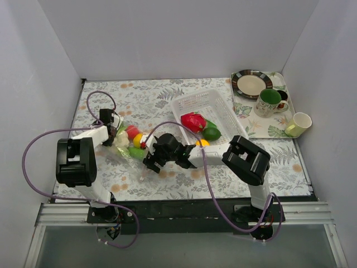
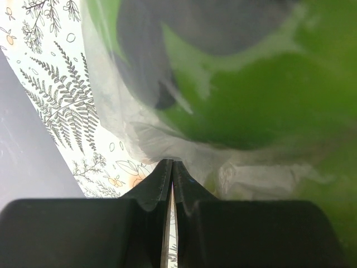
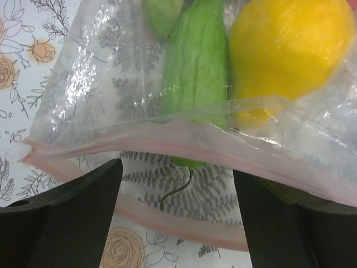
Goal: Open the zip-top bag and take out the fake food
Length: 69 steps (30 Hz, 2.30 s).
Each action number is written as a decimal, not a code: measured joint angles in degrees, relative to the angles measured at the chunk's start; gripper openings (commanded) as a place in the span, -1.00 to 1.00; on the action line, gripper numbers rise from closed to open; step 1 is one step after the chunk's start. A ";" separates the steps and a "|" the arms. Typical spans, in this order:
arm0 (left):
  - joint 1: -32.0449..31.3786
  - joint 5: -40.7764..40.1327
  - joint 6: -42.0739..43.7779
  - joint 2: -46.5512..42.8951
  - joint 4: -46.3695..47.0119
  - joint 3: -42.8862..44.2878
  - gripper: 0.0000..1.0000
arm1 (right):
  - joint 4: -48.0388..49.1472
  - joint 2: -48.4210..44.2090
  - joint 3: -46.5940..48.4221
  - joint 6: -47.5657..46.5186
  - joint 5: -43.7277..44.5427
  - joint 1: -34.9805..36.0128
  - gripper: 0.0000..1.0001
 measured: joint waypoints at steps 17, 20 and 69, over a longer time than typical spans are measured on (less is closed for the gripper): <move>-0.04 1.46 0.13 -6.71 -0.50 -6.03 -1.00 | 1.90 8.31 9.62 2.73 -1.01 0.00 0.44; -0.24 1.64 0.42 -7.48 -0.81 -6.75 -1.00 | 2.03 8.68 8.74 3.50 -1.18 0.00 0.37; 0.00 26.45 -8.57 -22.23 -35.71 15.34 -1.00 | -31.78 -26.93 -7.89 24.85 47.67 -17.16 0.97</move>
